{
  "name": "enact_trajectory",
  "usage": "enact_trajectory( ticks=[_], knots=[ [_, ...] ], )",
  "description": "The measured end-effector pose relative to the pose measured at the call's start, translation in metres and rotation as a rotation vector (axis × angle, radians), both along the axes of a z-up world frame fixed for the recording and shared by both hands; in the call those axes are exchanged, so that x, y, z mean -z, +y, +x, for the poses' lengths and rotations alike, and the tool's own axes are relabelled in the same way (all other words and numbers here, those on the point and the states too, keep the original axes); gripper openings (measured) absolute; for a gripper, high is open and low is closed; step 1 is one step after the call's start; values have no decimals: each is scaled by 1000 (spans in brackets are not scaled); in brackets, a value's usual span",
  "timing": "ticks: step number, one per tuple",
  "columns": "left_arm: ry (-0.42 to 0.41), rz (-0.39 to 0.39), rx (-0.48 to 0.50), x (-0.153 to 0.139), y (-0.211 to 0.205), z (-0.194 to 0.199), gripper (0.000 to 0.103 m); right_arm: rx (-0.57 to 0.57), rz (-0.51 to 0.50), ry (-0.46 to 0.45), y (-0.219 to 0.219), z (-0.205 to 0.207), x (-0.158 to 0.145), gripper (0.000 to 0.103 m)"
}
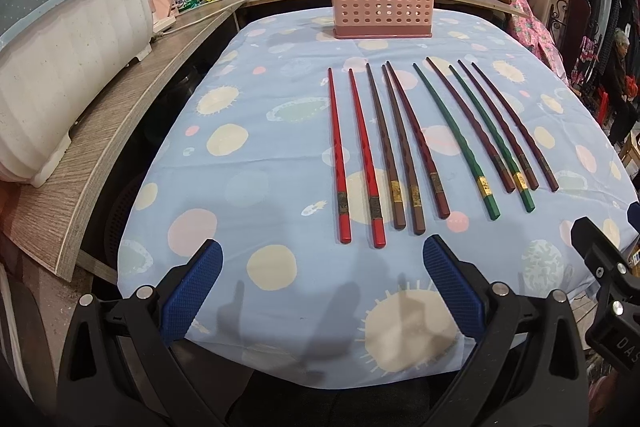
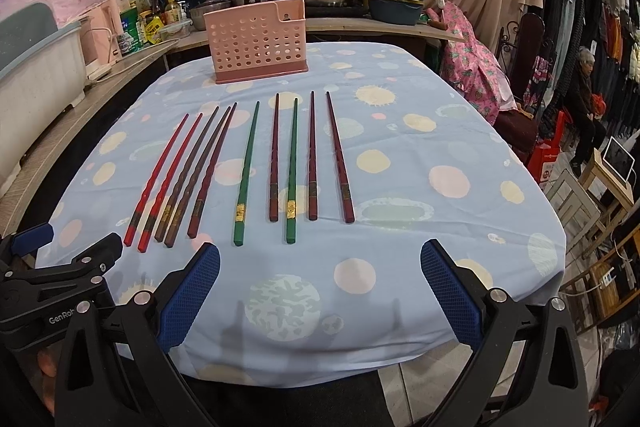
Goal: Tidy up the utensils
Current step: 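Grasp a red chopstick with the left tool while the right tool grasps a maroon chopstick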
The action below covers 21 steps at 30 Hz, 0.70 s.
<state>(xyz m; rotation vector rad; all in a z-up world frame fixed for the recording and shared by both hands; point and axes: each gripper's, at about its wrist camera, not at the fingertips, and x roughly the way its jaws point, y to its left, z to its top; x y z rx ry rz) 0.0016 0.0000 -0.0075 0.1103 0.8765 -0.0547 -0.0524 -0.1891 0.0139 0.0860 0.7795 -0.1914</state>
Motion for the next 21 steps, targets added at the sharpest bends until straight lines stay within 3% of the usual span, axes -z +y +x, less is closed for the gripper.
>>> enact_trajectory(
  ticks=[13, 21],
  knots=[
    [51, -32, -51, 18, 18, 39, 95, 28, 35, 18, -25, 19, 13, 96],
    [115, -31, -43, 40, 21, 62, 76, 28, 40, 36, -35, 45, 23, 96]
  ],
)
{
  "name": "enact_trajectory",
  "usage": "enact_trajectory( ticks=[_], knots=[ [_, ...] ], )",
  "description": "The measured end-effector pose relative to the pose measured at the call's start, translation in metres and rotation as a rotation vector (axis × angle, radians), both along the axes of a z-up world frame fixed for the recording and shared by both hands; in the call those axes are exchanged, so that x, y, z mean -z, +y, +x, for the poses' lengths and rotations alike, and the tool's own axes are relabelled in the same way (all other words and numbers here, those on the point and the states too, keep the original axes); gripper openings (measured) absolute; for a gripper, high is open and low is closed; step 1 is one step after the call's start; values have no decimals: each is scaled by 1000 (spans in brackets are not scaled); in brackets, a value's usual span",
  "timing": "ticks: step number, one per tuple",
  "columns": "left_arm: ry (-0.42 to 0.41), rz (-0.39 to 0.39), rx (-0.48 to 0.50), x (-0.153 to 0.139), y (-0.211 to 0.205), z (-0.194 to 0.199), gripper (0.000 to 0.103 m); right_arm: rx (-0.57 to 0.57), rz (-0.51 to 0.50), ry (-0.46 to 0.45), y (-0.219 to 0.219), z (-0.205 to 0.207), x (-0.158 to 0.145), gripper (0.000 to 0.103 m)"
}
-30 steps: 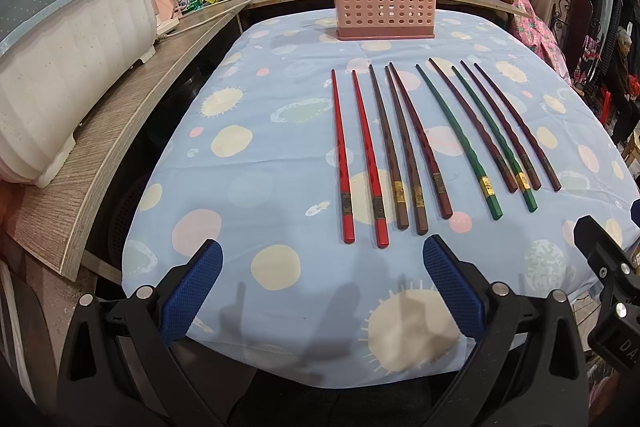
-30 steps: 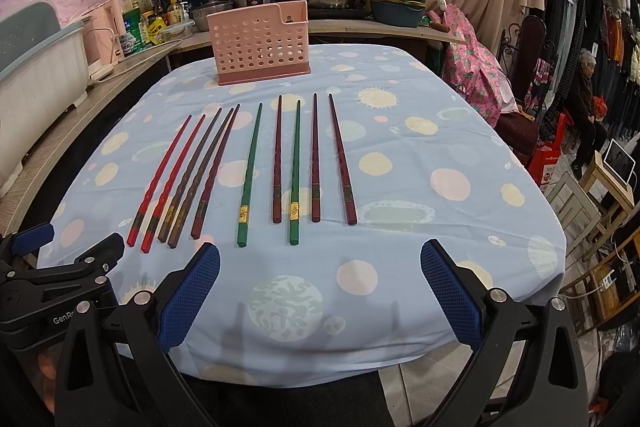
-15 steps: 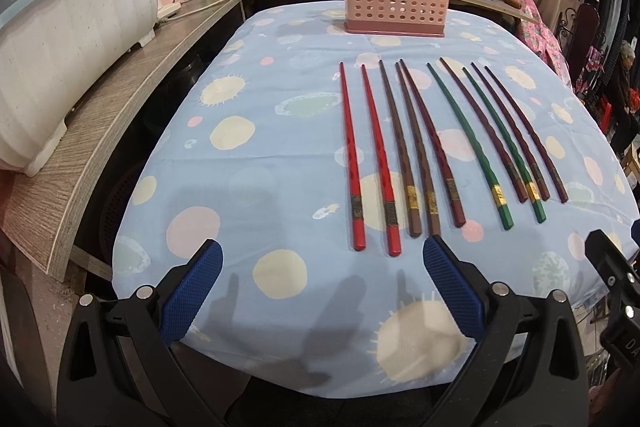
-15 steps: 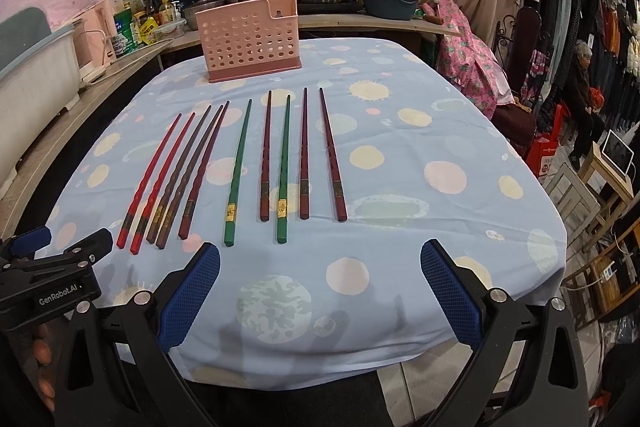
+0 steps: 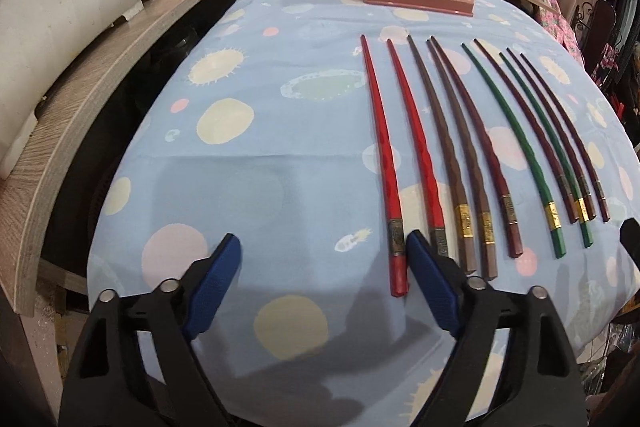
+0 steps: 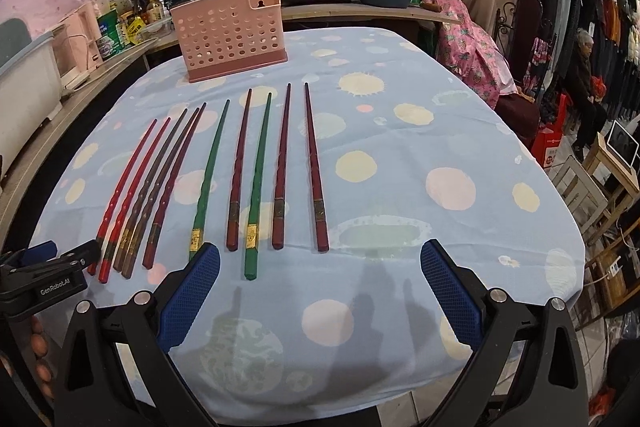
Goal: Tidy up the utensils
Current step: 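Grasp a red chopstick with the left tool while the right tool grasps a maroon chopstick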
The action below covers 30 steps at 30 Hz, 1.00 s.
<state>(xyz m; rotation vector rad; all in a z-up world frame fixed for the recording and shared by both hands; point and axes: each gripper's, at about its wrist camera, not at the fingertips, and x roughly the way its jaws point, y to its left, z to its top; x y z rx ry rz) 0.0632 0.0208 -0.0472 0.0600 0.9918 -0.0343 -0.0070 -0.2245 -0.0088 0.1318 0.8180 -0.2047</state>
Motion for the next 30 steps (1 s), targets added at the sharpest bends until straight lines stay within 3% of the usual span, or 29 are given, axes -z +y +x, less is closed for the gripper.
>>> enact_trajectory(
  ticks=[1, 3, 4, 6, 9, 14, 21, 25, 30],
  knots=[
    [-6, -8, 0, 0, 1, 1, 75, 1, 0, 1, -2, 4, 1, 96],
    [-5, -27, 16, -1, 0, 5, 64, 4, -1, 1, -6, 12, 4, 96],
    [-4, -36, 21, -1, -1, 6, 62, 4, 4, 0, -8, 15, 5, 91],
    [-7, -38, 32, -3, -2, 8, 46, 3, 16, 5, -14, 23, 7, 82],
    [-5, -46, 43, -5, -4, 10, 29, 0, 39, 17, -22, 35, 13, 68],
    [4, -65, 51, -6, -5, 13, 10, -26, 74, 40, -25, 50, 22, 45],
    [25, -101, 52, -6, -2, 14, 7, -52, 30, 43, -18, 57, 25, 37],
    [34, -108, 59, -8, -1, 15, 7, -73, 50, 60, -20, 57, 23, 8],
    [20, -128, 60, -22, 3, 14, 7, -91, 56, 41, -21, 53, 8, 7]
  ],
)
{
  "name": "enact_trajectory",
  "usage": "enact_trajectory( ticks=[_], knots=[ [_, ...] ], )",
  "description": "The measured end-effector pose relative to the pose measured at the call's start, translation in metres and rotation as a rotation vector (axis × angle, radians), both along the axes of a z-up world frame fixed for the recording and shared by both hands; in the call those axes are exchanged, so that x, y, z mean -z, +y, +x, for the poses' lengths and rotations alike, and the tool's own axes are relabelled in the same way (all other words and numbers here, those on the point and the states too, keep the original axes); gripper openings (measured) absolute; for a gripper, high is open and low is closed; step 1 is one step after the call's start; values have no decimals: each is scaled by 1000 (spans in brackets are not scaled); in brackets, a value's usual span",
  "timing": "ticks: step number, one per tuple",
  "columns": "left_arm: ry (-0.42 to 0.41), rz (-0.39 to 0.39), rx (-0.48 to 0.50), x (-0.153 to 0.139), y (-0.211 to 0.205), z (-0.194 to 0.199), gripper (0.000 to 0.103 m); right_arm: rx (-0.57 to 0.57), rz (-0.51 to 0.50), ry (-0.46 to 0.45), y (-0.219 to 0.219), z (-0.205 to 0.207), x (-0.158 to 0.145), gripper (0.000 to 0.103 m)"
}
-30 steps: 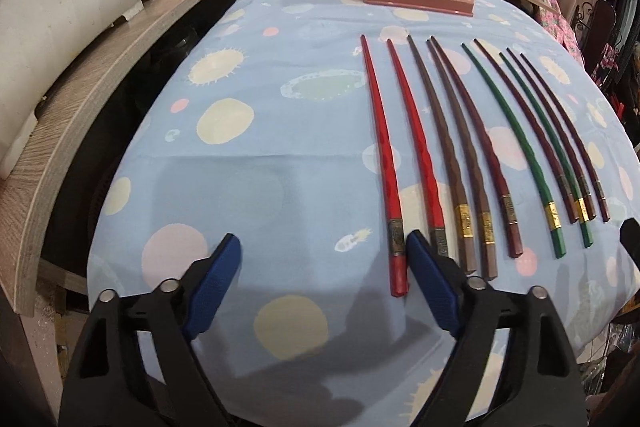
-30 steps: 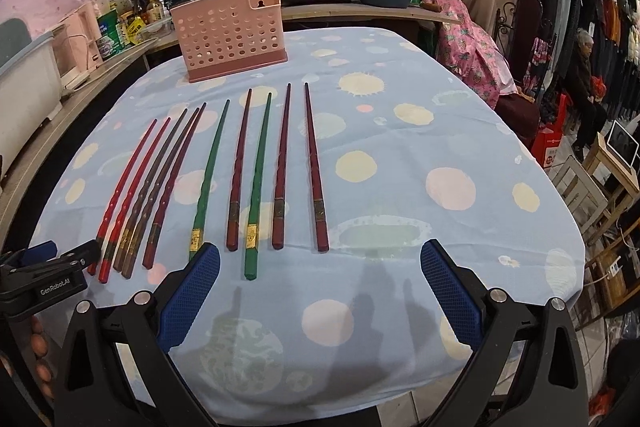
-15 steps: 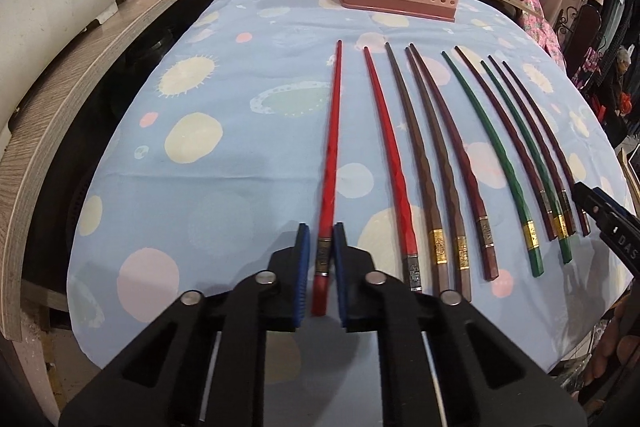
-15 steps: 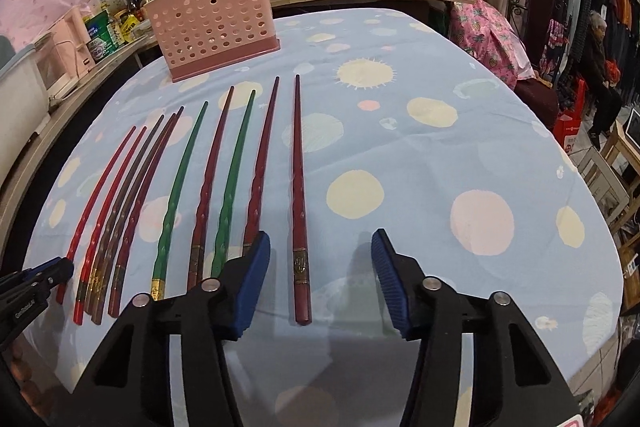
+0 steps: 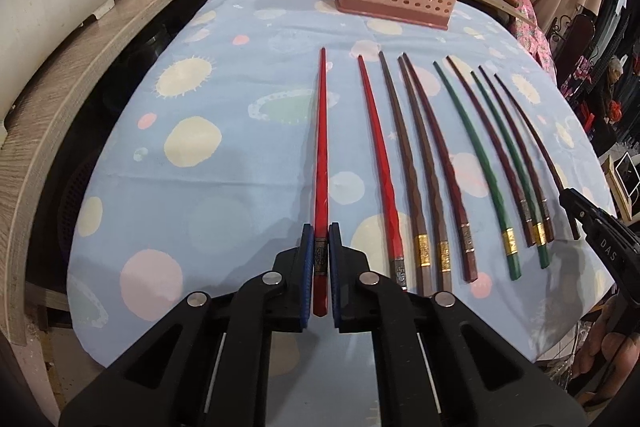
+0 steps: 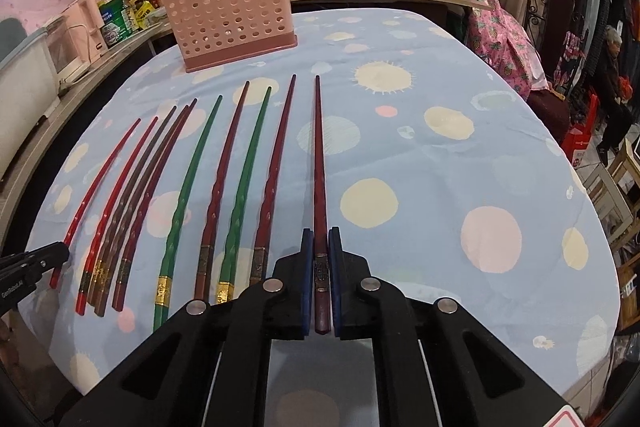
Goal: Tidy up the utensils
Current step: 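Grasp a red chopstick with the left tool while the right tool grasps a maroon chopstick, then lift both chopsticks and lower them tip-first into the pink holder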
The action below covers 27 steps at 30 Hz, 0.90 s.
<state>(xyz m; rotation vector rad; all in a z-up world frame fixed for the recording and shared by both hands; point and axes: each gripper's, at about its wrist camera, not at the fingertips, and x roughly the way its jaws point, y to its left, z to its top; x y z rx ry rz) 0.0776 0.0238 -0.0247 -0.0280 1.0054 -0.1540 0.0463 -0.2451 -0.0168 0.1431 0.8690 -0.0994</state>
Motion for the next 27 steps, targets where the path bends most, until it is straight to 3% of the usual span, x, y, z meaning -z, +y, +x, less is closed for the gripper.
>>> enact_trajectory(
  ticks=[7, 12, 22, 27],
  knots=[
    [-56, -66, -15, -44, 12, 4, 7, -6, 18, -91, -5, -2, -47, 7],
    [-152, -85, -24, -90, 17, 21, 7, -8, 16, -191, -15, 11, -92, 7],
    [-327, -79, -38, -175, 9, 92, 7, -9, 60, -328, -41, 75, -162, 7],
    [-394, -126, -48, -218, 6, 128, 7, -28, 83, -392, -42, 109, -196, 7]
  ],
)
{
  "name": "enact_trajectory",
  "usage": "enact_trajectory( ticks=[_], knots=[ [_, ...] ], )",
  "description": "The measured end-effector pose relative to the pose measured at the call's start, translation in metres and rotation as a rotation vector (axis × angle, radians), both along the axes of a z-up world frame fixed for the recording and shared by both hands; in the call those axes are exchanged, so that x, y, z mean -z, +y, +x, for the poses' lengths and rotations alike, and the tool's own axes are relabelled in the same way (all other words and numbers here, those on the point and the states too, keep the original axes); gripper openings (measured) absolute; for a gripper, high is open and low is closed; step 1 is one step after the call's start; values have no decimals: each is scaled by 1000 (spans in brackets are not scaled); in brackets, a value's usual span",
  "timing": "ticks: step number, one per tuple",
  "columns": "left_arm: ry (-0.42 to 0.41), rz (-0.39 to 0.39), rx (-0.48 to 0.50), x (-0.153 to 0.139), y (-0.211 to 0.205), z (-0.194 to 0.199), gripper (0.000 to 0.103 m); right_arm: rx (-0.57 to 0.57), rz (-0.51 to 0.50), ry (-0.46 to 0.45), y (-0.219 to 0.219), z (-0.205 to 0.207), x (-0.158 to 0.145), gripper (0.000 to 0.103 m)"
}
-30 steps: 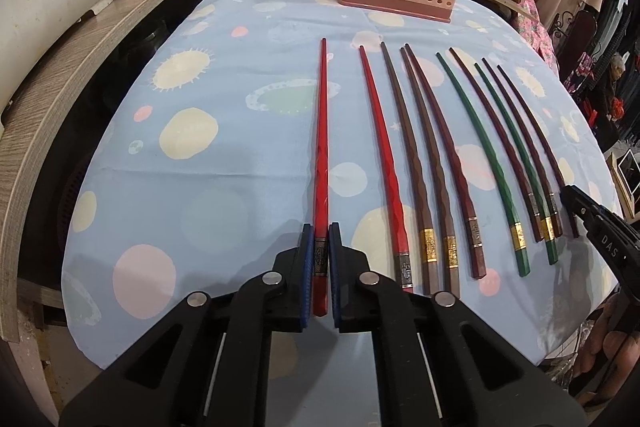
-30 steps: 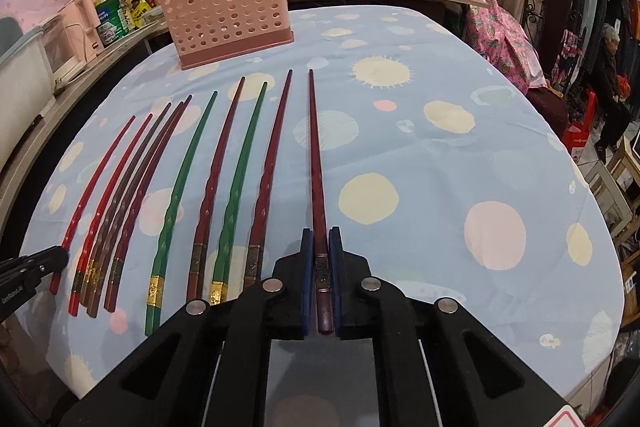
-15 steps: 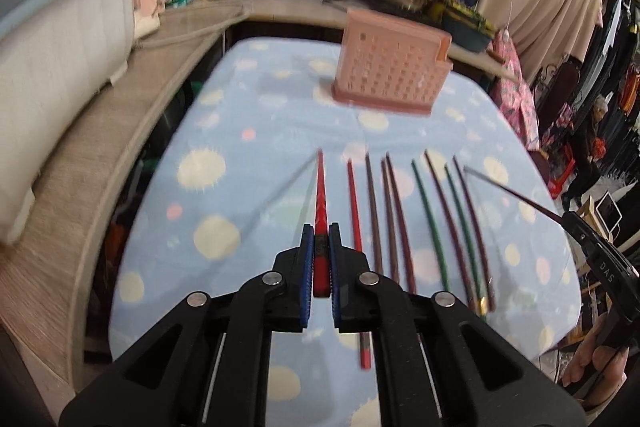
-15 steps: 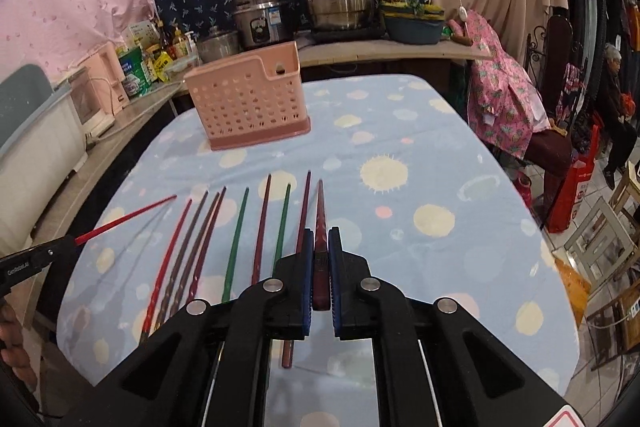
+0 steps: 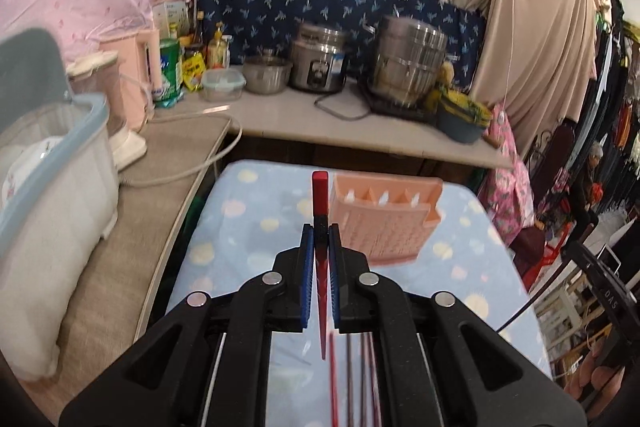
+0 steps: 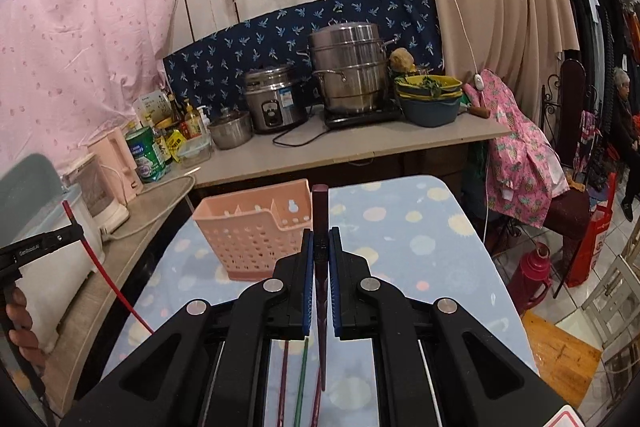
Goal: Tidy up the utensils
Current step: 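Lift both chopsticks and lower them tip-first into the pink holder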
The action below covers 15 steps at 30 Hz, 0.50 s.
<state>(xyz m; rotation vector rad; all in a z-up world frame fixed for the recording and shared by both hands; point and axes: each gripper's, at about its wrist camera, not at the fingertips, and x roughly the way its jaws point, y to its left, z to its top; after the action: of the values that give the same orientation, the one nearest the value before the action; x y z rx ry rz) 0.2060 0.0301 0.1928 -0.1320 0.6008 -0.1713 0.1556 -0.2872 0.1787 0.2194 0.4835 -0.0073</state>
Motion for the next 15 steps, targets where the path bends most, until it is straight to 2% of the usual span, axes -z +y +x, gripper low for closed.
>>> enact_trajectory(
  ticks=[9, 12, 15],
  knots=[
    [-194, -69, -14, -78, -20, 48, 7, -28, 53, -161, 6, 71, -67, 7],
    [-234, -94, -22, -90, -27, 66, 7, -36, 53, -190, 12, 100, -83, 7],
    [-236, -108, -21, -87, -32, 87, 7, -42, 35, -203, 19, 126, -90, 7]
  ],
)
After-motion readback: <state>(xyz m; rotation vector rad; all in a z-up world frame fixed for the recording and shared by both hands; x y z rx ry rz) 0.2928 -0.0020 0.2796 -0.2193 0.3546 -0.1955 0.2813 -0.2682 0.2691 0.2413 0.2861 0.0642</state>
